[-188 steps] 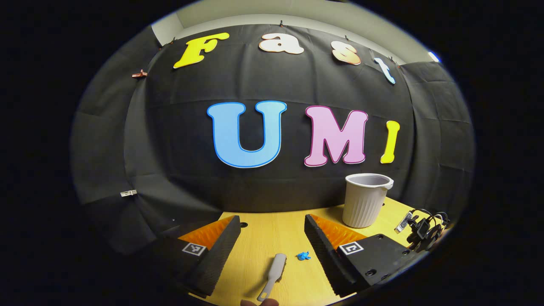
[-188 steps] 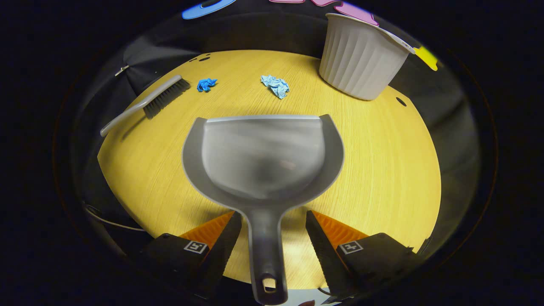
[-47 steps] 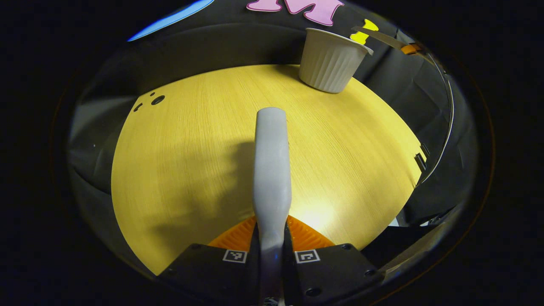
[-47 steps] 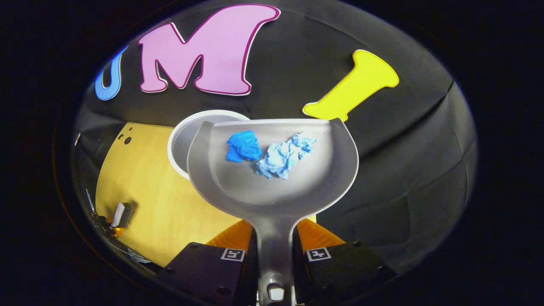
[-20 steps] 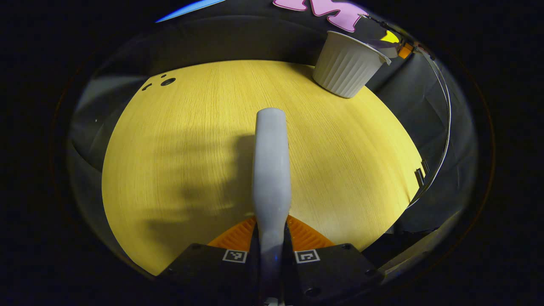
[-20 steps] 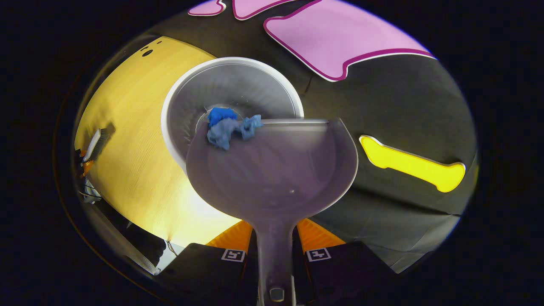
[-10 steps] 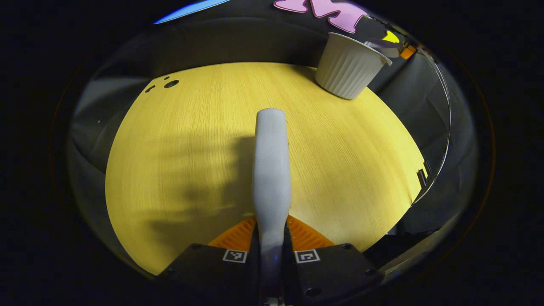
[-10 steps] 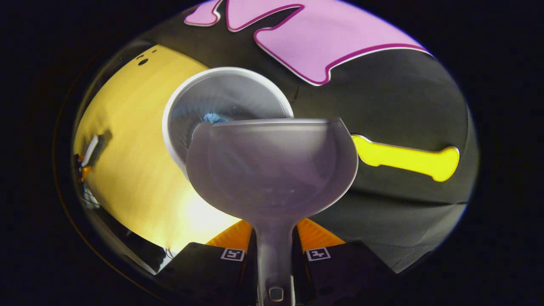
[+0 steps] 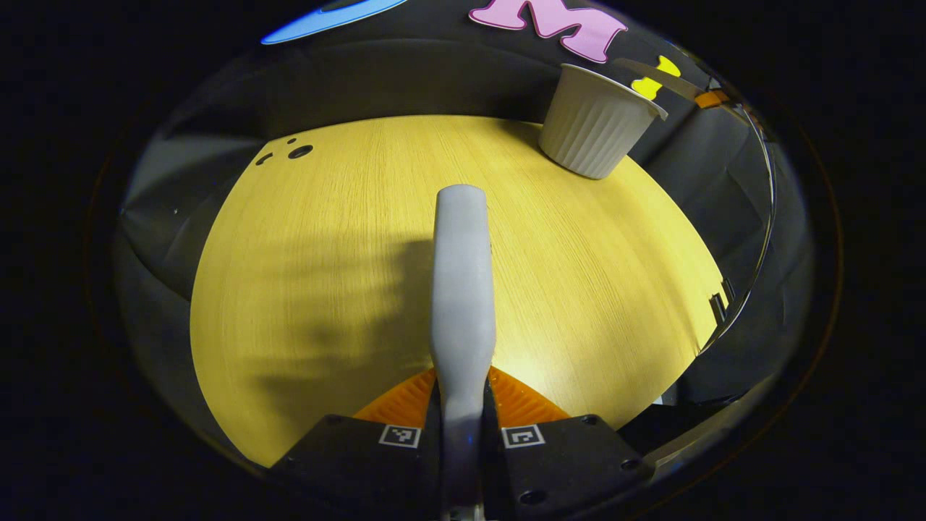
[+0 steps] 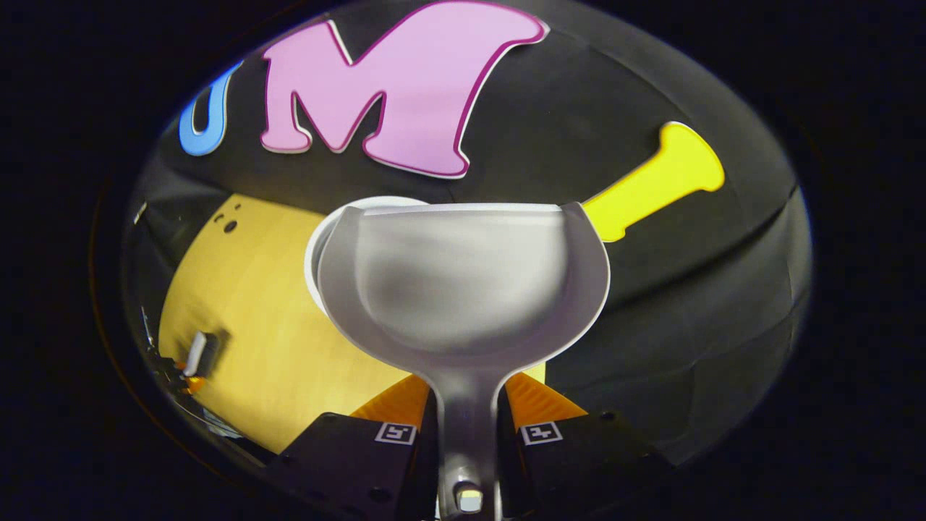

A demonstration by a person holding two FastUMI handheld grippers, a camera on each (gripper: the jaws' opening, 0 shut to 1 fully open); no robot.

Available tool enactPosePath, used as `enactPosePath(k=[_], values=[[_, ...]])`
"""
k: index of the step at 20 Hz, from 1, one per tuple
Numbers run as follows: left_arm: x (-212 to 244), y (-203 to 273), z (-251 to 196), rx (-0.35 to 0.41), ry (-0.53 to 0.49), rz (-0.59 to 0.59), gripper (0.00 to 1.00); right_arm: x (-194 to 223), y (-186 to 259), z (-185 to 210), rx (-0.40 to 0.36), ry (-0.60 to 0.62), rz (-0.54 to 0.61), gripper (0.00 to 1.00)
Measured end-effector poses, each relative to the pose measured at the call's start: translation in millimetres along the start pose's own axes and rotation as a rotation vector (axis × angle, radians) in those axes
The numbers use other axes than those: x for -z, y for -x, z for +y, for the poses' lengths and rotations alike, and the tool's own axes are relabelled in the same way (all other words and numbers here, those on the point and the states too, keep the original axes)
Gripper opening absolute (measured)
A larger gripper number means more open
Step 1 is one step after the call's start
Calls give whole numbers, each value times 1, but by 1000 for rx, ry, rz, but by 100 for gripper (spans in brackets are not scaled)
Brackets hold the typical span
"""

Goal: Pick up the small broom and dustpan from the desktop, sweep the trash into the dustpan with the broom, and then empty the trash into the garbage bin.

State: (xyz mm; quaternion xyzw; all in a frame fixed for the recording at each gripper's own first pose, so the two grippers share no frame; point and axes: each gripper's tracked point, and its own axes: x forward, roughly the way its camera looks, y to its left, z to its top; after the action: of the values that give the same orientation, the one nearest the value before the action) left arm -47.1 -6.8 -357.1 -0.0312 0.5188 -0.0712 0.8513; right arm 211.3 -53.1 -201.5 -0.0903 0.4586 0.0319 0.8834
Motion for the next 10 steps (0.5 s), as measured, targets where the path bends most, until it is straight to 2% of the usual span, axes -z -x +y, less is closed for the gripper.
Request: enactPosePath(k=[6, 10], values=[[-5, 4, 0, -22, -10, -6, 27, 54, 47, 37, -82, -30, -61, 37], [-7, 3, 0, -41, -8, -7, 27, 105, 65, 93, -195, -40, -67, 37]])
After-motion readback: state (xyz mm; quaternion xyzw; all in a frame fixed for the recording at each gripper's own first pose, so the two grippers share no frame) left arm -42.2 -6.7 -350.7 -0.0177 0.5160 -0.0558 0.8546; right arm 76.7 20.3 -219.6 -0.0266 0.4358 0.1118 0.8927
